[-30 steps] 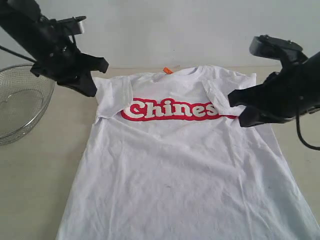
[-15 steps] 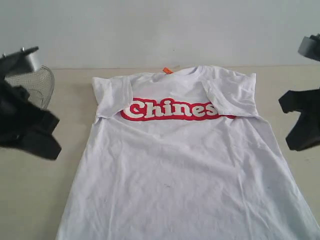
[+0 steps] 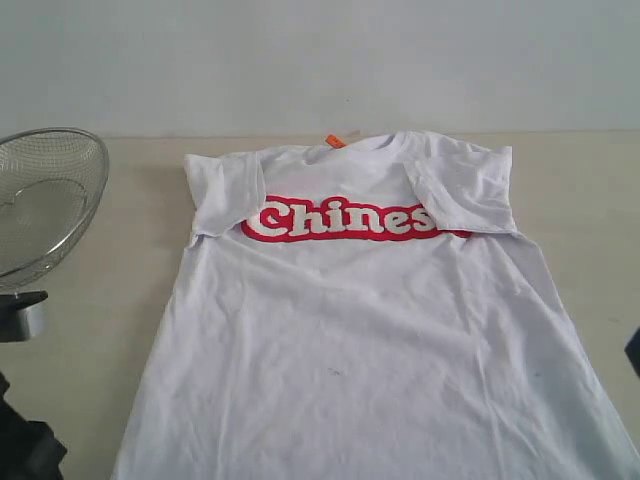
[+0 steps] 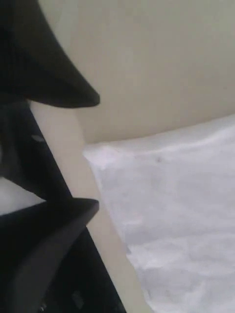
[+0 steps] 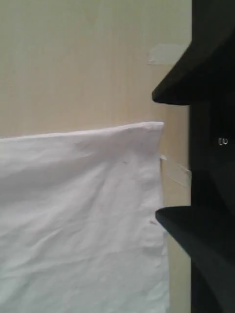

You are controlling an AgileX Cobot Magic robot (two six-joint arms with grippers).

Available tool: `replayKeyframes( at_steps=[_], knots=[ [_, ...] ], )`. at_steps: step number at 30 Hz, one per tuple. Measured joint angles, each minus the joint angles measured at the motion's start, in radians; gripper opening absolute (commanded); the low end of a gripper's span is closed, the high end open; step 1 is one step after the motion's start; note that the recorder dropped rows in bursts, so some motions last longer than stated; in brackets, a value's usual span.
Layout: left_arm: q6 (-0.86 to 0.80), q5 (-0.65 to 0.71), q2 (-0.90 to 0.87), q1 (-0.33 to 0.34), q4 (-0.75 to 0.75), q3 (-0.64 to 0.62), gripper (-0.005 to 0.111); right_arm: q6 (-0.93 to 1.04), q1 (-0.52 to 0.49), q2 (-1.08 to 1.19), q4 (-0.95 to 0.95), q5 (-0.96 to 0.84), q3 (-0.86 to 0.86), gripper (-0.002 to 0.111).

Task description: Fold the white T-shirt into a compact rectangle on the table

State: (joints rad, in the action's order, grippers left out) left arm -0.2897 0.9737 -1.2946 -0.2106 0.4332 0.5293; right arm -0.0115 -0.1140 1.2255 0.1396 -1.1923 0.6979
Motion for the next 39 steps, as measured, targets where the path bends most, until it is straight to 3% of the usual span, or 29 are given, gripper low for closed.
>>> replayKeyframes(
  at_steps=[6, 22, 39],
  knots=[
    [0.007, -0.048, -0.004, 0.0, 0.01, -0.017, 0.053, 0.001, 0.0, -0.007, 0.028, 0.139, -0.166, 0.055],
    [0.007, -0.155, -0.255, 0.0, 0.101, -0.046, 0.053, 0.004, 0.0, 0.084, 0.04, 0.267, -0.172, 0.055],
    [-0.007, -0.235, -0.265, 0.0, 0.124, -0.046, 0.053, 0.012, 0.0, 0.289, 0.035, 0.38, -0.172, 0.055]
  ],
)
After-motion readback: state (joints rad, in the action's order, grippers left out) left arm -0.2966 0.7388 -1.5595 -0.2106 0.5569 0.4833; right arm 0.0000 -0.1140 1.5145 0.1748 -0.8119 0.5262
